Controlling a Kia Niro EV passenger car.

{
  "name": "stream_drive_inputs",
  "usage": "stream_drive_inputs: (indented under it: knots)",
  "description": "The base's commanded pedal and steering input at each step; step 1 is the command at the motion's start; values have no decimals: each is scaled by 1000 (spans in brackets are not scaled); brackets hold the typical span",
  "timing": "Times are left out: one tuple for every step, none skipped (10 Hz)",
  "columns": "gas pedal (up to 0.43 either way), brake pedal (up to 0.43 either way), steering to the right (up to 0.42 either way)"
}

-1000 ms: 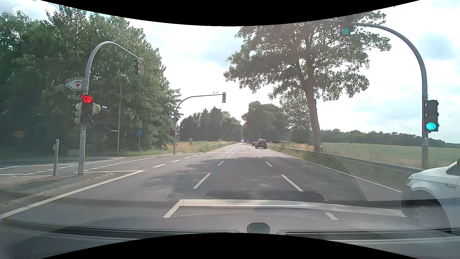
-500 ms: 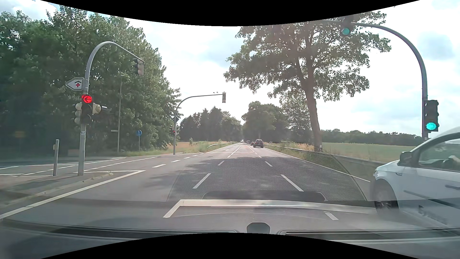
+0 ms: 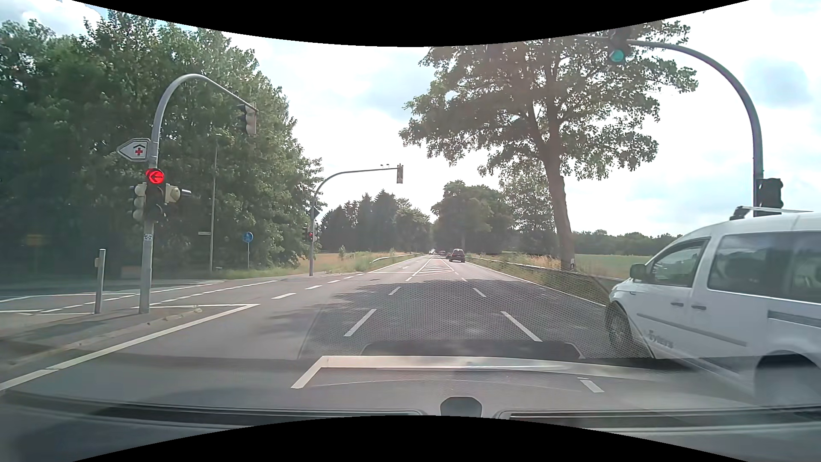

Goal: Follow the waypoints while adhering to traffic rules and regulations

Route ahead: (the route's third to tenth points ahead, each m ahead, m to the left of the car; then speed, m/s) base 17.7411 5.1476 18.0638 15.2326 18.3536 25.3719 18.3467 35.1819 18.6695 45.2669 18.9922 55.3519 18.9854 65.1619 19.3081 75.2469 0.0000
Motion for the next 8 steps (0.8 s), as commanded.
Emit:
stream_drive_inputs:
  knots:
    - [0, 470, -1]
    - [0, 470, -1]
    - [0, 470, -1]
    - [0, 470, -1]
    - [0, 470, -1]
    - [0, 470, -1]
    - [0, 470, -1]
    - [0, 470, -1]
